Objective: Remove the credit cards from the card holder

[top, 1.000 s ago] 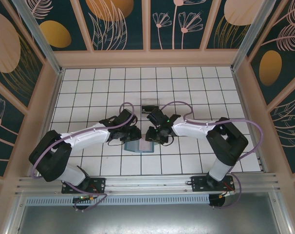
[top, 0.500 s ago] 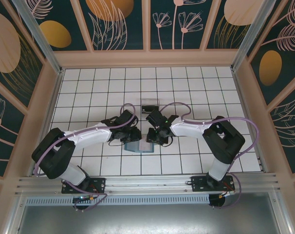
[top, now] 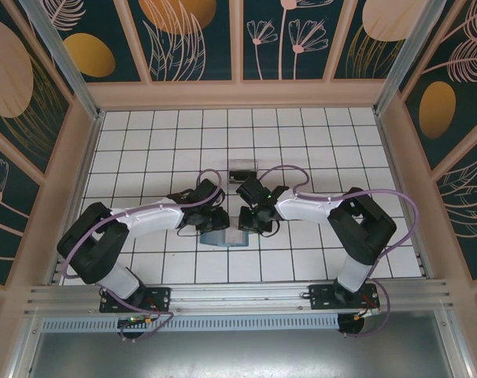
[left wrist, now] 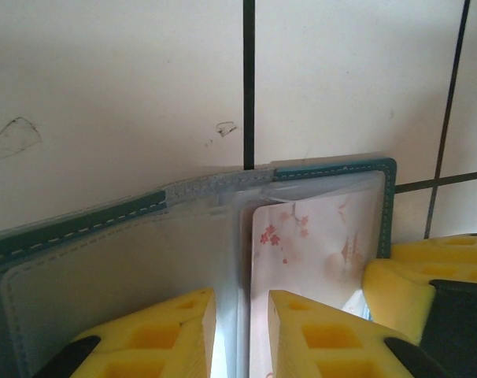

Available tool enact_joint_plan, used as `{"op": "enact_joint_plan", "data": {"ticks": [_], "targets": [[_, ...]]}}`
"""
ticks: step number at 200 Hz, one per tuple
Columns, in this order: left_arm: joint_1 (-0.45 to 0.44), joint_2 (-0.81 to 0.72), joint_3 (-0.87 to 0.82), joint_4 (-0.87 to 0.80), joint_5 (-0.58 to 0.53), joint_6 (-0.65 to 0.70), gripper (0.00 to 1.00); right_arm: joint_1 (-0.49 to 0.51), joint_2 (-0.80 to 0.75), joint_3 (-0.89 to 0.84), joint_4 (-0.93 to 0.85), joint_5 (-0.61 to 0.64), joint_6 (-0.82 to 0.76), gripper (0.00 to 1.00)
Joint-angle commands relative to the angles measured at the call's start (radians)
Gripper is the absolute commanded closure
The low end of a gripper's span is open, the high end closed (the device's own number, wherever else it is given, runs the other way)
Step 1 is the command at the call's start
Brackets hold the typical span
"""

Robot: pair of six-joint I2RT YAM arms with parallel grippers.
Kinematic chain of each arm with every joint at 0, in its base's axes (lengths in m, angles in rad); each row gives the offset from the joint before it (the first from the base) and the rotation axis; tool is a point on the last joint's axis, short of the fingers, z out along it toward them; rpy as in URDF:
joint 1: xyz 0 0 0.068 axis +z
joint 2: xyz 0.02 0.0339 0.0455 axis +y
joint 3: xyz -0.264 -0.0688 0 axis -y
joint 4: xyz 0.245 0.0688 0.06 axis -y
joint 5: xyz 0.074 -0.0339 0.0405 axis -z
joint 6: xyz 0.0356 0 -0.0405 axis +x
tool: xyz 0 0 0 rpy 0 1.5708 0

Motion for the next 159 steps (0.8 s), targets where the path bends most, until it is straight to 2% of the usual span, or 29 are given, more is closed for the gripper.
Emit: {"op": "enact_joint_plan", "data": {"ticks": [1, 89, 115, 159], "targets": [[0.005, 0.025, -0.014, 0.007, 0.019, 0.024, 0.75, 0.013, 0.030, -0.010, -0.019, 0.021, -0.003, 0.77], [0.005, 0.063, -0.032, 0.051, 0.126, 0.065, 0.74, 0.014, 0.029, -0.012, -0.020, 0.019, -0.005, 0.78], [0.005, 0.071, -0.018, -0.039, 0.070, 0.113, 0.72, 0.013, 0.029, -0.009, -0.023, 0.021, -0.004, 0.78], [0.005, 0.083, 0.023, -0.219, -0.099, 0.186, 0.71, 0.013, 0.026, -0.007, -0.030, 0.025, -0.003, 0.78]]}}
